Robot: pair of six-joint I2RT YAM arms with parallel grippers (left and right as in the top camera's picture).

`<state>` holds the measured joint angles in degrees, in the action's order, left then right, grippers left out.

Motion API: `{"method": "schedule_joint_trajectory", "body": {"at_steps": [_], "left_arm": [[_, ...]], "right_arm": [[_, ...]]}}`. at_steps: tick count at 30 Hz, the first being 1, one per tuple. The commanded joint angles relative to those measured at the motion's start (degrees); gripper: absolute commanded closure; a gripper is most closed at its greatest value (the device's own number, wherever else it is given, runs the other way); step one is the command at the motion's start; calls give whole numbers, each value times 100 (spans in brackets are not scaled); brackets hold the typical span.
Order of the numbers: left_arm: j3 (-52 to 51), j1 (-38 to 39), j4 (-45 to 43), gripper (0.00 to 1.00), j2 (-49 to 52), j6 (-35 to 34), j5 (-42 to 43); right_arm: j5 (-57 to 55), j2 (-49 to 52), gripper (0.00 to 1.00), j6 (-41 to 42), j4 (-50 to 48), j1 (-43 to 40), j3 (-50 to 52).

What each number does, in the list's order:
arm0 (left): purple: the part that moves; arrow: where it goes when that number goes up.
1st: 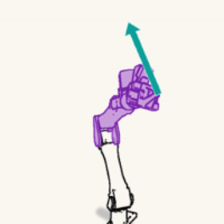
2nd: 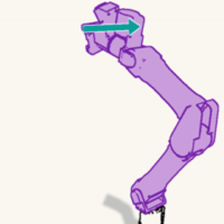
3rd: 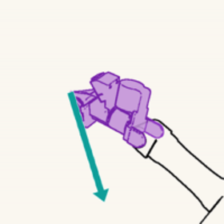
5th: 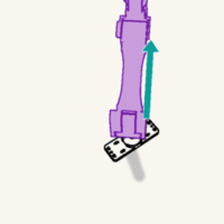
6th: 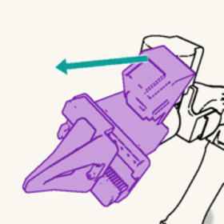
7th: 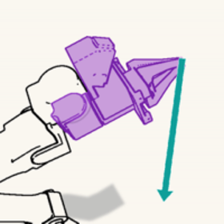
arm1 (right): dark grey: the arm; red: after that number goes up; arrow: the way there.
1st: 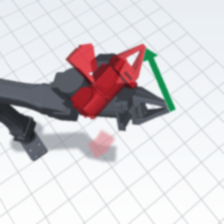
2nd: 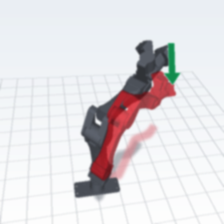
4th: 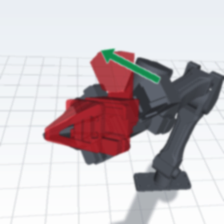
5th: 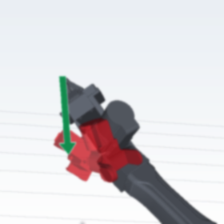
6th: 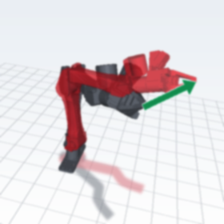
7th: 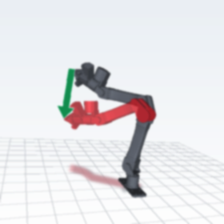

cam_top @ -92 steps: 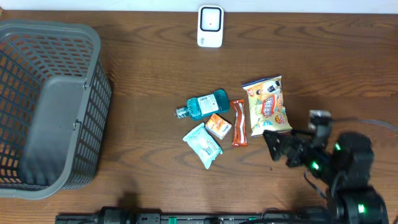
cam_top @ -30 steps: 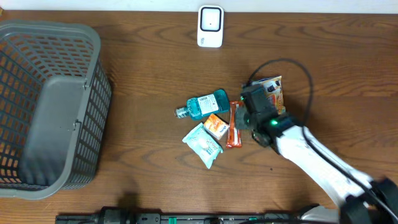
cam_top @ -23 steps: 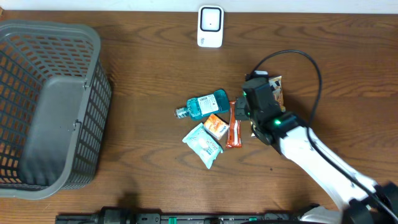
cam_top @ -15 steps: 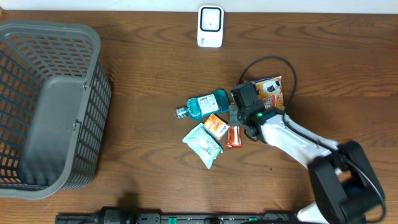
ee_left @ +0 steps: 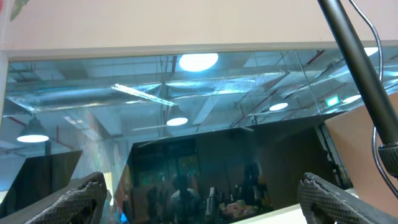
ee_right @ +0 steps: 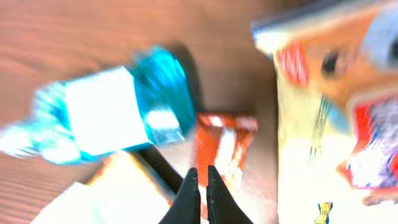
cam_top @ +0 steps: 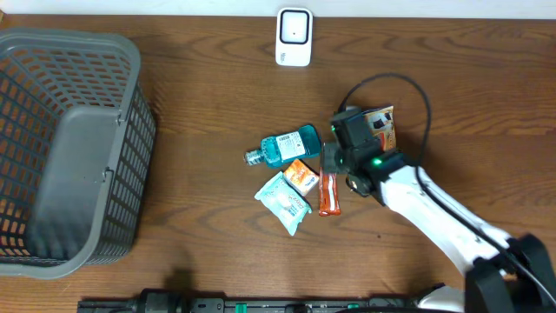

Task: Scan the item barcode

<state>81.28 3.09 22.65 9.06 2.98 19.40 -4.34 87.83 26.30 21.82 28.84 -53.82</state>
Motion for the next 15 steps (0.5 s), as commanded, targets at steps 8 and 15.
{"method": "schedule_joint_trajectory", "body": {"at_steps": [8, 15], "left_arm": [[-22, -20, -24, 2, -68, -31, 55], [-22, -20, -24, 2, -68, -31, 55]], "right_arm": [[-129, 1261, 99, -22, -68, 50, -61], [-111, 1650, 99, -24, 83, 39, -120]]}}
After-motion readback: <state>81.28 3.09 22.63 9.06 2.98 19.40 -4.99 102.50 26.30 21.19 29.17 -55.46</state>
